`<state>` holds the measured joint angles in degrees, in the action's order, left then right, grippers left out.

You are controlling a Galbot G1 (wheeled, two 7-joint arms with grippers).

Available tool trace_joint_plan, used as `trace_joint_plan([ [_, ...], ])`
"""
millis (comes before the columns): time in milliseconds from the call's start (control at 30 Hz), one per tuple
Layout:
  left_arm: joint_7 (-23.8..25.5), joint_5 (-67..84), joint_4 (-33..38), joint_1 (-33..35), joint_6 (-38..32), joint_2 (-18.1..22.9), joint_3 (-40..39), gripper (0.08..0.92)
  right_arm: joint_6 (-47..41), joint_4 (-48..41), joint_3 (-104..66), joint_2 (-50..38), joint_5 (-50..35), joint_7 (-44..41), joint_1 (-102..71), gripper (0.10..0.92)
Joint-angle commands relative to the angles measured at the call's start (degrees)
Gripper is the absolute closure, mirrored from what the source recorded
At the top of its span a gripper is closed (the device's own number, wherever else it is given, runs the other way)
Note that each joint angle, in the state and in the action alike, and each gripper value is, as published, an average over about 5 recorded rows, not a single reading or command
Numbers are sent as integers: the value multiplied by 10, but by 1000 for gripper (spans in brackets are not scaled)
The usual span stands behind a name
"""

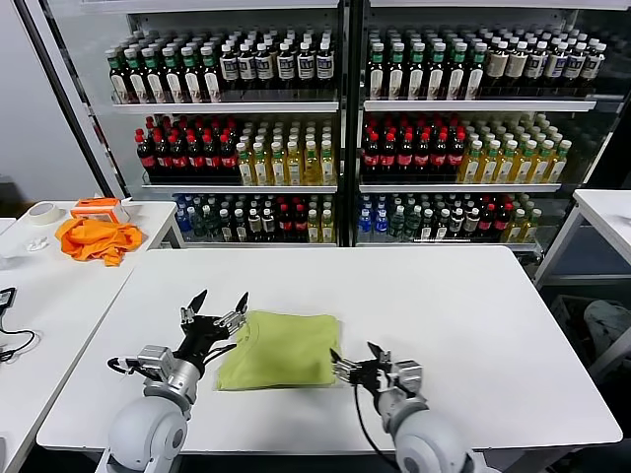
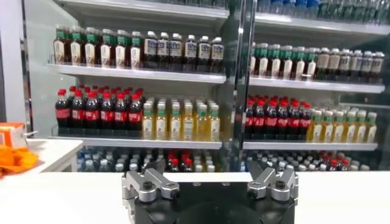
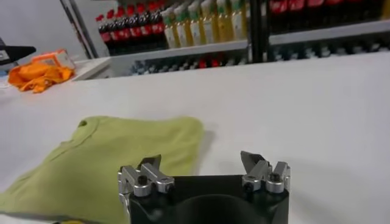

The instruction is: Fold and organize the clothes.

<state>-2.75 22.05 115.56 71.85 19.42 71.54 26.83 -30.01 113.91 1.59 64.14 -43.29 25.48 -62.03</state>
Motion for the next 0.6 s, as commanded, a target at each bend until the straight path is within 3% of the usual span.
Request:
trace_joint_plan([
  [33, 25, -40, -6, 34, -16, -5, 25, 177, -16, -77, 77, 48, -39, 62, 76, 203],
  [433, 23, -40, -21, 25, -10, -2, 22, 177, -26, -87, 76, 64, -88, 100, 82, 204],
  [600, 23, -40, -23, 27, -10, 1, 22, 177, -31, -93, 76, 67, -109, 115, 83, 292],
])
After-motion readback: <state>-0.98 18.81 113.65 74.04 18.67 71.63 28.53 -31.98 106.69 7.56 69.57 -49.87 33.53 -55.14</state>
